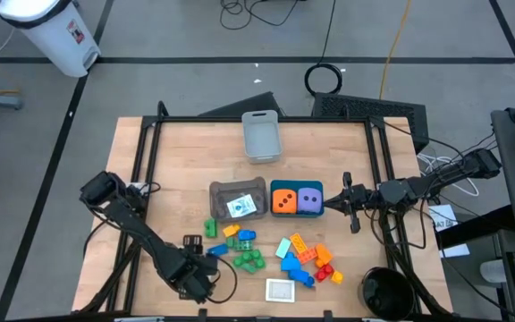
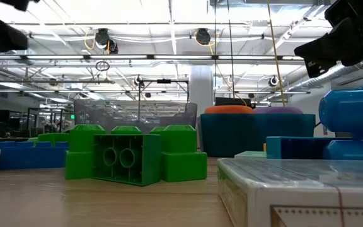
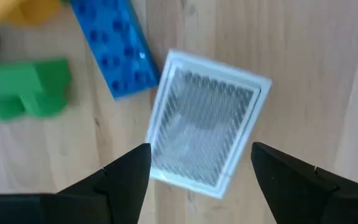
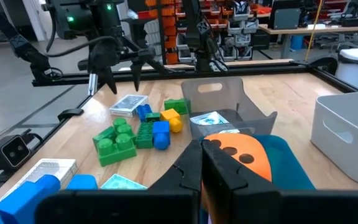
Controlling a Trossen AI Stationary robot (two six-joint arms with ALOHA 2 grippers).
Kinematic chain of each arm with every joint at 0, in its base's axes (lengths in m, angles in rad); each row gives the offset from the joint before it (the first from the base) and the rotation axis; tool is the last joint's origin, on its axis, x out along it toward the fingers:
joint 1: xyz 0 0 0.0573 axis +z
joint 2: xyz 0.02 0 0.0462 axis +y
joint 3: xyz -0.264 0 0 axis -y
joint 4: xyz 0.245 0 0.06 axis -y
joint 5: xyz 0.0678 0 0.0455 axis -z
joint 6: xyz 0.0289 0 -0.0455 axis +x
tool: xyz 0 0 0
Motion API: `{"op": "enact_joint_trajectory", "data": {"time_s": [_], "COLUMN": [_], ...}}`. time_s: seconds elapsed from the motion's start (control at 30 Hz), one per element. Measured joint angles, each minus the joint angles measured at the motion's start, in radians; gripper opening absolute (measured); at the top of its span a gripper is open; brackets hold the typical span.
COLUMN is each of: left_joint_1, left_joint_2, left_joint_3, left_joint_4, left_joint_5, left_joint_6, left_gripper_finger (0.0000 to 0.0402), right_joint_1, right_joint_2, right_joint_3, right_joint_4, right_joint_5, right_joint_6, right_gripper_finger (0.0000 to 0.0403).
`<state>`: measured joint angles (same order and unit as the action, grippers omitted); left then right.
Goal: Pick & Place Toys
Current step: Put the black deck of cards into the black bin
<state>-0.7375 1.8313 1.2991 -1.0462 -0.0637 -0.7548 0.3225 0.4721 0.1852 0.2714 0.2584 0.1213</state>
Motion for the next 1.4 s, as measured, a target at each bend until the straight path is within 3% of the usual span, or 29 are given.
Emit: {"op": "enact_joint_trajectory", "data": {"time_s": [0.17, 0.4, 0.6, 0.97, 1.4], "left_joint_1": [0.033, 0.037, 0.072, 0.049, 0.04], "left_joint_2": [0.0, 0.0, 0.0, 0.0, -0.005], "left_joint_3": [-0.003, -0.002, -0.002, -0.006, -0.158], "left_joint_4": [0.026, 0.052, 0.049, 0.058, 0.219], "left_joint_5": [0.085, 0.037, 0.033, 0.003, 0.037], "left_joint_6": [-0.009, -0.008, -0.164, 0.066, 0.081], "left_gripper_finger": [0.0283, 0.0283, 0.0308, 0.0397, 0.0369], "right_joint_1": [0.0, 0.0, 0.0, 0.0, 0.0], "right_joint_2": [0.0, 0.0, 0.001, 0.001, 0.0], "right_joint_3": [0.0, 0.0, 0.0, 0.0, 0.0], "right_joint_4": [0.0, -0.006, -0.022, -0.029, -0.043], "right_joint_5": [0.0, 0.001, 0.002, 0.002, 0.001], "right_joint_6": [-0.002, -0.003, -0.003, -0.003, -0.003], "right_gripper_finger": [0.0, 0.0, 0.0, 0.0, 0.0]}}
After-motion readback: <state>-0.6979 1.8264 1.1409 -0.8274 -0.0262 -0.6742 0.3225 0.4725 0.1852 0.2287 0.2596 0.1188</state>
